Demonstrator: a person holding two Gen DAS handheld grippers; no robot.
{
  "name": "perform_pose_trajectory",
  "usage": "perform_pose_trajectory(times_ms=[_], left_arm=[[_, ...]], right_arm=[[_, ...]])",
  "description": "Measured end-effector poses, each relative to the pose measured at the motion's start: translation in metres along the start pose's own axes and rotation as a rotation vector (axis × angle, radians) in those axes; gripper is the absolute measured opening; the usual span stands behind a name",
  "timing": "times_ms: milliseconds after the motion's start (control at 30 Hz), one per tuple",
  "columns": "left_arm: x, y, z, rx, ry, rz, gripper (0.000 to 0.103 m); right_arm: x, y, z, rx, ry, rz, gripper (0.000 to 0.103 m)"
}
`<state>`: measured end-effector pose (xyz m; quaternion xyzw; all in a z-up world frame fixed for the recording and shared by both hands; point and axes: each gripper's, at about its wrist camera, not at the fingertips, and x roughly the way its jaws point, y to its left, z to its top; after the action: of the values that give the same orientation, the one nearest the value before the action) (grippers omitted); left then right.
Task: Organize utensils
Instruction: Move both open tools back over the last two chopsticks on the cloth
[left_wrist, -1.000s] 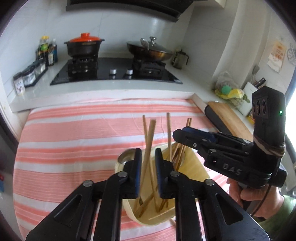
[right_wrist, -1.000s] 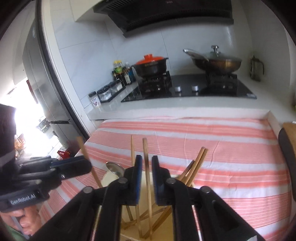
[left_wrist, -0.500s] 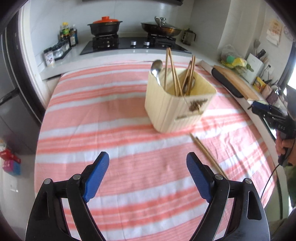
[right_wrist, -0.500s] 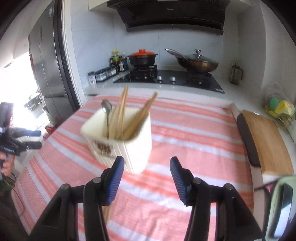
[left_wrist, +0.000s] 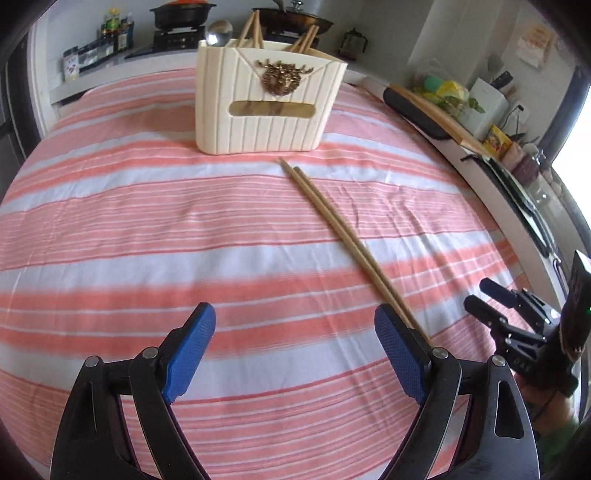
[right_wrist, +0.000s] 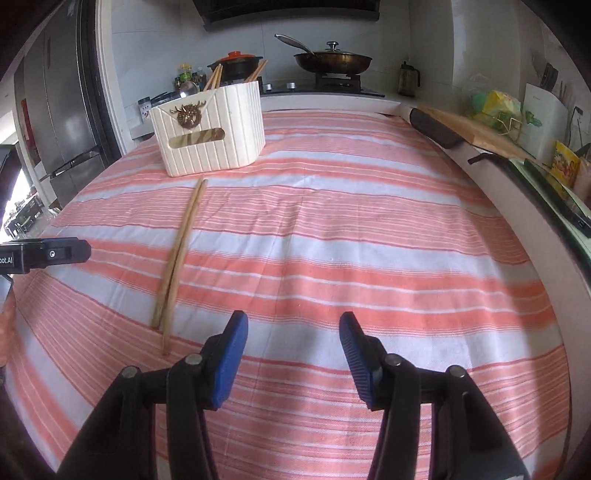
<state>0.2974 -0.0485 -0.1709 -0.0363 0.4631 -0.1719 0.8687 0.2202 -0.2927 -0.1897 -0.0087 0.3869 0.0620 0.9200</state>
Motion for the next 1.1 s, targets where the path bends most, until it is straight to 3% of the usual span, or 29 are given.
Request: perform_pose_trajectory(times_ms=[267,367,533,833,967,1100], left_arm=[[0.055,-0.011,0.035,-0.110,0.009,0.080,0.091],[0.070,-0.019,0.037,-0.092,0.018,0.123,0.091],[0.076,-0.033,0.036,-0.016,0.000,0.189,0.092],[0.071,-0.023,0.028,-0.051,-0.016,0.219,0.097],[0.074,-0.025,0.029,-0.062,-0.014,0.261,0.102],[0.077,-0.025,0.034,-0.075,-0.024,0.316,0.100]], right_arm=[[0.011,-0.013,-0.003,0.081,0.041,0.036,0.053],[0.012,-0.012,-0.005,0.076,0.039,0.029,0.053],[0.012,-0.011,-0.005,0.070,0.040,0.024,0.053],[0.012,-0.014,-0.005,0.090,0.035,0.044,0.053],[0.012,-0.015,-0.005,0.090,0.035,0.045,0.053],[0.012,-0.014,-0.005,0.085,0.036,0.038,0.053]])
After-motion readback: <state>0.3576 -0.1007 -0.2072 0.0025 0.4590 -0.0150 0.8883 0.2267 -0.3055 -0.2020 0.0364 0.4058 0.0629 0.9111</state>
